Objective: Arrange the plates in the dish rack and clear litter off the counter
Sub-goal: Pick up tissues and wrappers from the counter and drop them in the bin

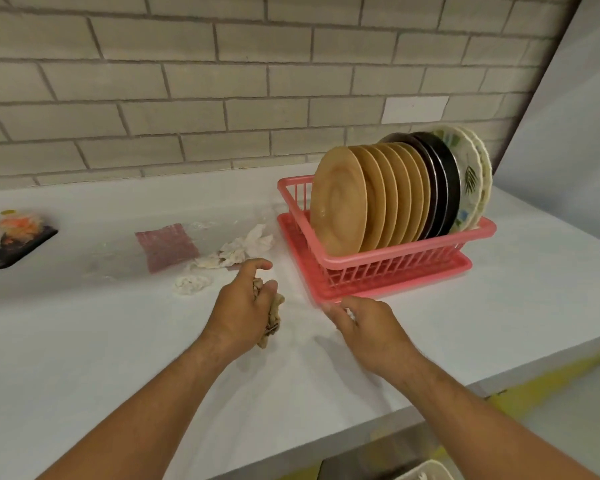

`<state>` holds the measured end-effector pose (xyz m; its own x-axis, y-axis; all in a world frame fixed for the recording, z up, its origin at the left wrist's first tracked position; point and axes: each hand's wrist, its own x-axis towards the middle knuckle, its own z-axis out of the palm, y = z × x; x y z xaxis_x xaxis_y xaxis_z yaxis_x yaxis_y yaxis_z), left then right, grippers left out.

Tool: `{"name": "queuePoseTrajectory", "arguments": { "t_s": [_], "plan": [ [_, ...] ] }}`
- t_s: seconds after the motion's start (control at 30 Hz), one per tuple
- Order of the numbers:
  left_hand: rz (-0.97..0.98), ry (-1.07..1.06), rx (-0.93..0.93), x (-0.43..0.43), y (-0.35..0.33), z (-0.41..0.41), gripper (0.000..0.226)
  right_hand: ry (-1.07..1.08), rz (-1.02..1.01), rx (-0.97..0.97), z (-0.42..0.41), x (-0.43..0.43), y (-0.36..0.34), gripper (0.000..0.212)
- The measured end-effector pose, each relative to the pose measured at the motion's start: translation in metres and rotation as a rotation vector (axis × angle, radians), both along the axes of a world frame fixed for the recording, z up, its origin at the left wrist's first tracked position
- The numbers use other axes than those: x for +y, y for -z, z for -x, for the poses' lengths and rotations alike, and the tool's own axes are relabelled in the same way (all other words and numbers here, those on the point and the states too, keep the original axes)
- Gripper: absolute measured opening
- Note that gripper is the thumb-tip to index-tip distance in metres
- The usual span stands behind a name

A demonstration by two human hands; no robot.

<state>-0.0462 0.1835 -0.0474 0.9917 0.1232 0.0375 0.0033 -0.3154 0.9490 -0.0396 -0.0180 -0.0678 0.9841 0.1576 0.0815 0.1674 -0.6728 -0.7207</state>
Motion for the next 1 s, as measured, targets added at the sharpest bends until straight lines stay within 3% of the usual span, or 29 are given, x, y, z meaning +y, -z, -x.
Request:
{"name": "queuePoseTrajectory", "arguments": {
  "t_s": [0.07,0.13,0.2,0.43,0.57,0.73,0.83,0.93,1.0],
  "plan": [
    [-0.022,-0.008,0.049,-0.019,0.0,0.006,0.02,-0.015,-0.029,-0.002,0.0,-0.02,-0.001,0.053],
    [-0.169,-0.034,0.047,-0.04,0.002,0.012,0.032,-0.027,-0.053,0.024,-0.001,-0.041,-0.001,0.053],
    [-0.303,-0.062,-0.033,-0.063,0.003,0.018,0.028,-0.056,-0.06,0.047,0.0,-0.063,-0.002,0.047],
    [-0.084,-0.049,0.025,-0.131,0.004,0.035,0.02,-0.181,0.081,0.077,0.005,-0.128,-0.007,0.025],
    [-0.173,-0.041,-0.007,-0.155,-0.005,0.04,0.012,-0.216,0.115,0.062,0.013,-0.149,-0.021,0.023],
    [-0.345,-0.051,-0.102,-0.167,-0.013,0.054,0.048,-0.204,0.074,0.047,0.034,-0.162,-0.035,0.041],
    [-0.402,0.031,-0.14,-0.17,-0.012,0.062,0.048,-0.169,0.013,0.123,0.051,-0.169,-0.028,0.037],
    [-0.417,0.192,-0.131,-0.175,0.001,0.073,0.02,-0.146,-0.007,0.17,0.068,-0.177,-0.013,0.032],
    [-0.453,0.27,-0.149,-0.182,0.015,0.085,0.029,-0.114,-0.029,0.209,0.08,-0.184,0.001,0.03]
  ]
}}
